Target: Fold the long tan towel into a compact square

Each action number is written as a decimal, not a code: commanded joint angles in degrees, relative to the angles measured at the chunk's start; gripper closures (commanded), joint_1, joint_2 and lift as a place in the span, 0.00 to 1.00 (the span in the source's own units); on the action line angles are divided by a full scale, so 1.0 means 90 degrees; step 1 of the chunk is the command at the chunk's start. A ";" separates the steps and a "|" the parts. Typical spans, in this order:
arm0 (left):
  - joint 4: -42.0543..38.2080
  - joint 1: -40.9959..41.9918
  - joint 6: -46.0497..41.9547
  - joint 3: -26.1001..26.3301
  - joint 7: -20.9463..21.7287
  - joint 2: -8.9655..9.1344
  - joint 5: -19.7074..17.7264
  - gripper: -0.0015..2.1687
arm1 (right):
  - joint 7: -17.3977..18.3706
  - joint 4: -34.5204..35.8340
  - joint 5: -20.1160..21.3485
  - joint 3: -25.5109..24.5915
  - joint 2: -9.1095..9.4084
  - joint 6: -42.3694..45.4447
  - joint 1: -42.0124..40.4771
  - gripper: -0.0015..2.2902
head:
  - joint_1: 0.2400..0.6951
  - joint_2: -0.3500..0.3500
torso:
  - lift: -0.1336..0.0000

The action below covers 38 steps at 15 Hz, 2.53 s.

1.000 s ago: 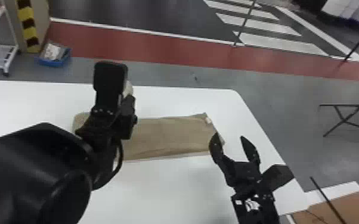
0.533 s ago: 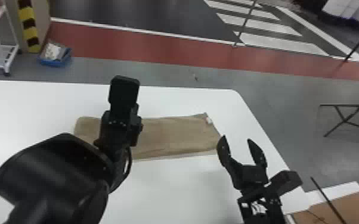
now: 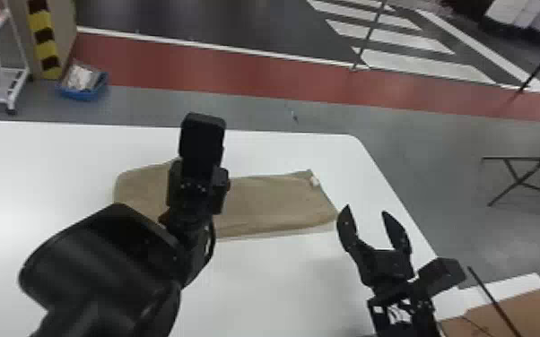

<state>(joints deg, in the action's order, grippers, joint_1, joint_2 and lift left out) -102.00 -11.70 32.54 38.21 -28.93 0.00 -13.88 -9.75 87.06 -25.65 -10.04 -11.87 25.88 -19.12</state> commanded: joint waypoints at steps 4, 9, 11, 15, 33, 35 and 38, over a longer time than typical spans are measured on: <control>0.0835 -0.0136 -0.0788 0.0286 -0.0028 0.0016 -0.0001 0.63 | -0.0099 -0.0084 -0.0109 -0.0085 -0.0010 0.0000 -0.0004 0.03 | 1.00 0.00 | 0.07; 0.1177 -0.0145 -0.1023 0.0530 0.0099 0.0016 -0.0098 0.15 | -0.0167 -0.0201 -0.0118 -0.0134 -0.0010 0.0020 0.0015 0.03 | 1.00 0.00 | 0.07; 0.1216 -0.0165 -0.1003 0.0599 0.0295 0.0016 -0.0167 0.02 | -0.0167 -0.0279 -0.0128 -0.0144 -0.0010 0.0156 0.0035 0.03 | 1.00 0.00 | 0.07; 0.1197 -0.0185 -0.1042 0.0638 0.0402 0.0016 -0.0274 0.03 | -0.0167 -0.0260 -0.0128 -0.0134 0.0000 0.0195 0.0025 0.03 | 1.00 0.00 | 0.07; -0.0336 0.1808 -0.2741 -0.1696 0.0539 -0.1572 0.0048 0.04 | 0.0419 0.0356 0.1825 0.1809 0.0146 -0.5469 0.2359 0.15 | 1.00 0.37 | 0.07; -0.0356 0.1827 -0.2761 -0.1696 0.0539 -0.1572 0.0048 0.04 | 0.0419 0.0346 0.1883 0.1819 0.0186 -0.5586 0.2388 0.21 | 1.00 0.40 | 0.07; -0.0424 0.1856 -0.2761 -0.1696 0.0539 -0.1572 0.0019 0.04 | 0.0419 0.0336 0.1903 0.1888 0.0186 -0.5879 0.2408 0.21 | 1.00 0.40 | 0.07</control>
<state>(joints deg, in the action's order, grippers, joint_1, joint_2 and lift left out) -105.57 4.86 7.70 22.95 -24.08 -14.15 -13.58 -5.98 90.14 -8.58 6.51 -10.21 -26.12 2.47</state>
